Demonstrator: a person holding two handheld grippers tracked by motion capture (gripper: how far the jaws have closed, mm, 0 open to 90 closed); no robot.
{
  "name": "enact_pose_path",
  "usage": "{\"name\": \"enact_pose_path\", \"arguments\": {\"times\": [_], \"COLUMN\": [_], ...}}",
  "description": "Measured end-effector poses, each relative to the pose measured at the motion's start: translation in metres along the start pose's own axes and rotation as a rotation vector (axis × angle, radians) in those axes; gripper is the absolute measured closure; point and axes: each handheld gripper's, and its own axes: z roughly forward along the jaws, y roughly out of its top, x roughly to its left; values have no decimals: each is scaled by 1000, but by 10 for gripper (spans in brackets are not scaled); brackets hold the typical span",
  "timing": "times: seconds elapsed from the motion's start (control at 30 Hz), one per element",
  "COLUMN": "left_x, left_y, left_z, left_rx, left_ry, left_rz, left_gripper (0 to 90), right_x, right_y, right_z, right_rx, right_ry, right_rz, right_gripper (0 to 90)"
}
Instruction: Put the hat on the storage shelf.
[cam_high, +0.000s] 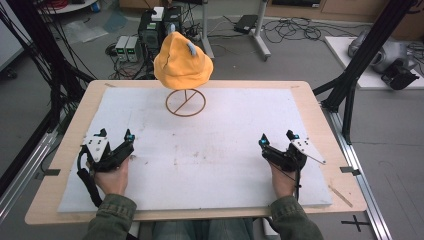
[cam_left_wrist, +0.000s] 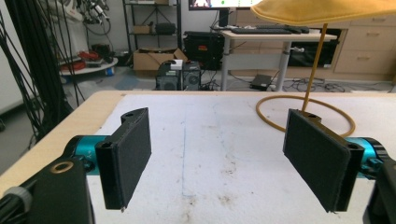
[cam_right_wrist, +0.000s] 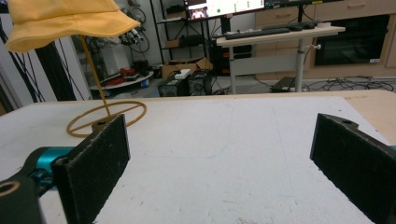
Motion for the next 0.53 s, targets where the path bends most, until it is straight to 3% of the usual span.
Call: {"name": "enact_pose_path", "arguments": {"times": [0.1, 0.53], "left_x": [-1, 0], "left_y": [0, 0], "left_z": [0, -4], "left_rx": [-2, -22], "left_ry": [-1, -20], "left_rz": [-3, -17], "left_gripper": [237, 235], "right_x": [0, -1], "right_y": [0, 0], "right_z": [1, -4], "right_rx": [10, 3], "right_ry": [-2, -7], "right_rz": [19, 10], "right_gripper": [43, 43]}}
